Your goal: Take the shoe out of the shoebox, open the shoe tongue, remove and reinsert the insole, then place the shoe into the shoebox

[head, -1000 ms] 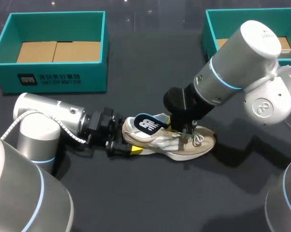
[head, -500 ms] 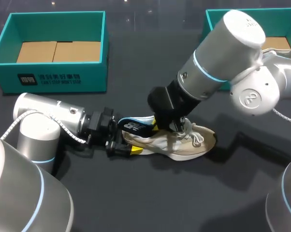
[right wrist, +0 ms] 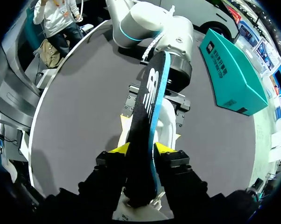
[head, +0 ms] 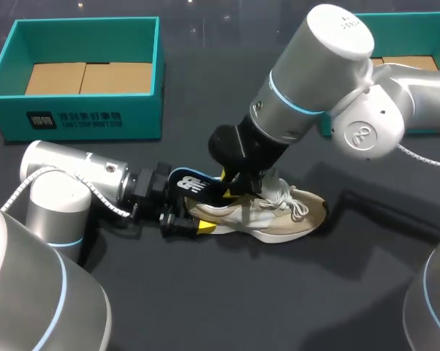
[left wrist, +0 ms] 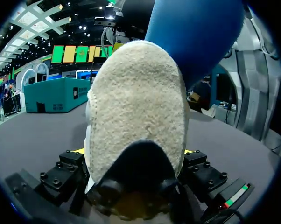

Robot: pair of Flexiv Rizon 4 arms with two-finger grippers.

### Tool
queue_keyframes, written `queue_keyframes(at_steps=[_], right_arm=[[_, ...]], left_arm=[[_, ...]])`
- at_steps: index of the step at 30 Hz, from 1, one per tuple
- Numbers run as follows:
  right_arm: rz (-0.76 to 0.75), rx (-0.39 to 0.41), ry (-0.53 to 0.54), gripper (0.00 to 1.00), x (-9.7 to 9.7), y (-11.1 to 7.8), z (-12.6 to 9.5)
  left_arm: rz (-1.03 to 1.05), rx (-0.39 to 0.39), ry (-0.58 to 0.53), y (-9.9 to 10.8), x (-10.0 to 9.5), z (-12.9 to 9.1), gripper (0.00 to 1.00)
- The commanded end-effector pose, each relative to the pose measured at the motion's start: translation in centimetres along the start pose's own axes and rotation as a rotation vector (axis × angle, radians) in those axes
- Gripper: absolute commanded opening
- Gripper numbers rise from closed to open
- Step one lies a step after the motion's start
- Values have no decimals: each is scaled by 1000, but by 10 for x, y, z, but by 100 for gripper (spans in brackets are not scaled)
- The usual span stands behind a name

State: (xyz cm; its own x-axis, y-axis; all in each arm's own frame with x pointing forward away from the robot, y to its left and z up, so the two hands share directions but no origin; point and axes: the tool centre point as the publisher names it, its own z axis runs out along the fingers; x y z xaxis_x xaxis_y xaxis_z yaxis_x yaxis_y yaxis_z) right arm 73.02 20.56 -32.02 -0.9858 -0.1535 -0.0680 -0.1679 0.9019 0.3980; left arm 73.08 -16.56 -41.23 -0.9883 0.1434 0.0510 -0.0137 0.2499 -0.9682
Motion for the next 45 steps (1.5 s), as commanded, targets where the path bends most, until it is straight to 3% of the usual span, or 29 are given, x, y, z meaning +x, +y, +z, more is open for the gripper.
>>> queue_keyframes(at_steps=[1,5,7,17,34,45], right_arm=[[53,13,28,73,-5,2,-2],[111,19,78,54,-11,4,-3],[132,16,102,51,-13,4,-2],[209,-57,224,50,-18,1,5],[321,-147,252,58,-2,9,9],[393,-159,251,48,5,15,16]], left_arm=[[0,-2,-2,1,0,0,0],[0,-2,-2,1,0,0,0],[0,-2,-2,1,0,0,0],[0,-2,-2,1,0,0,0],[0,-2,-2,1,0,0,0],[0,-2,-2,1,0,0,0]])
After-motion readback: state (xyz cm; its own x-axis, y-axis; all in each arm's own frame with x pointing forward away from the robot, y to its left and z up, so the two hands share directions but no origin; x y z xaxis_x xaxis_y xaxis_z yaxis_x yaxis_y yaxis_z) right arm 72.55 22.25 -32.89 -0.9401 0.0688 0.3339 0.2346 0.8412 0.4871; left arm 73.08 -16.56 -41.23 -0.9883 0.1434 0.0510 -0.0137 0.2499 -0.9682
